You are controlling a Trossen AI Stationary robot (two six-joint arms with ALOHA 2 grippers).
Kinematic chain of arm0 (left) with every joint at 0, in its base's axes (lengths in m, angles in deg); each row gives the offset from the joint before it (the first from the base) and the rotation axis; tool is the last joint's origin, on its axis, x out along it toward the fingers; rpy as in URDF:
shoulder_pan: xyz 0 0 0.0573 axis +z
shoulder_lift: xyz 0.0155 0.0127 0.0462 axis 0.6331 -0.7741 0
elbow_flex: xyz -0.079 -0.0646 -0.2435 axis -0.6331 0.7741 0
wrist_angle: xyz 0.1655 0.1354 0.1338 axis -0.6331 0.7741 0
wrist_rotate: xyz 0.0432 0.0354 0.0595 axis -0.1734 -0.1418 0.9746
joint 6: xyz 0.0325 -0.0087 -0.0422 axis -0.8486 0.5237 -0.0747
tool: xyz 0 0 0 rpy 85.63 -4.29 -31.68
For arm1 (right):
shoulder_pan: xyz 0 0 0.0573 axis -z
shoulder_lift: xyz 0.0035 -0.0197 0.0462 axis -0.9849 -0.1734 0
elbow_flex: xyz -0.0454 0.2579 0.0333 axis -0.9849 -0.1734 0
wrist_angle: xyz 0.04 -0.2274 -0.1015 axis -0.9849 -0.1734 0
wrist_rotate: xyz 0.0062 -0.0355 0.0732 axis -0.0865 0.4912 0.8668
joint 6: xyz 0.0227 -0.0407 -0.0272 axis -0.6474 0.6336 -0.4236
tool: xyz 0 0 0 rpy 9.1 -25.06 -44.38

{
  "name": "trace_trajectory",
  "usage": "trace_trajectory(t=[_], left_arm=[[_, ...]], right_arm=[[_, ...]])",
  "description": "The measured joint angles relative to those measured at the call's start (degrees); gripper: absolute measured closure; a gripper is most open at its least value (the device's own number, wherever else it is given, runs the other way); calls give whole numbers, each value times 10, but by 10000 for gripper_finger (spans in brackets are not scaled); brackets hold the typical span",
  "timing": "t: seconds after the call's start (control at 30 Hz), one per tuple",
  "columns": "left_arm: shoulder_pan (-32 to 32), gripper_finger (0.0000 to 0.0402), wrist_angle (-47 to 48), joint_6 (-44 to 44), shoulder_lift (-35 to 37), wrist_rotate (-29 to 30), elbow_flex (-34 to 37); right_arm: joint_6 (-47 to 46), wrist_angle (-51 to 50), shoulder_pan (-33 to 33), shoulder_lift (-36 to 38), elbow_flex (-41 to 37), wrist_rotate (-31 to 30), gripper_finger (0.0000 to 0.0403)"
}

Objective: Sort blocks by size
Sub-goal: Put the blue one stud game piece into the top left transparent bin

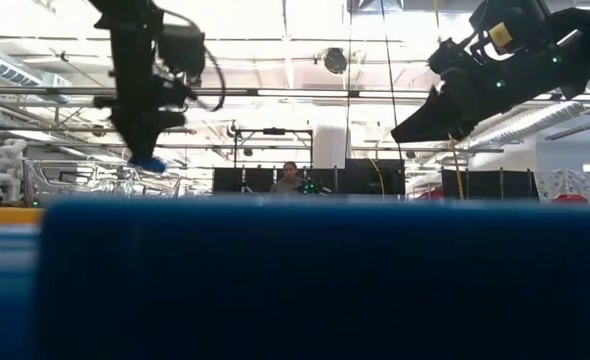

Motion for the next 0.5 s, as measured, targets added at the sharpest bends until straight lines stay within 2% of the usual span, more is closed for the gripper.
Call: trace_trajectory(t=[0.07, 0.27, 0.43, 0.5], left_arm=[[20, 256, -5, 0, 3, -24, 20], [52, 251, -3, -1, 5, -32, 51], [60, 223, -22, -1, 5, -30, 54], [60, 207, -25, -1, 5, -30, 54]], right_arm=[[19, 7, -1, 0, 0, 2, 202], [6, 9, -1, 0, 0, 2, 202], [-16, -6, 0, 0, 0, 14, 202], [-22, -42, 0, 0, 9, 21, 202]])
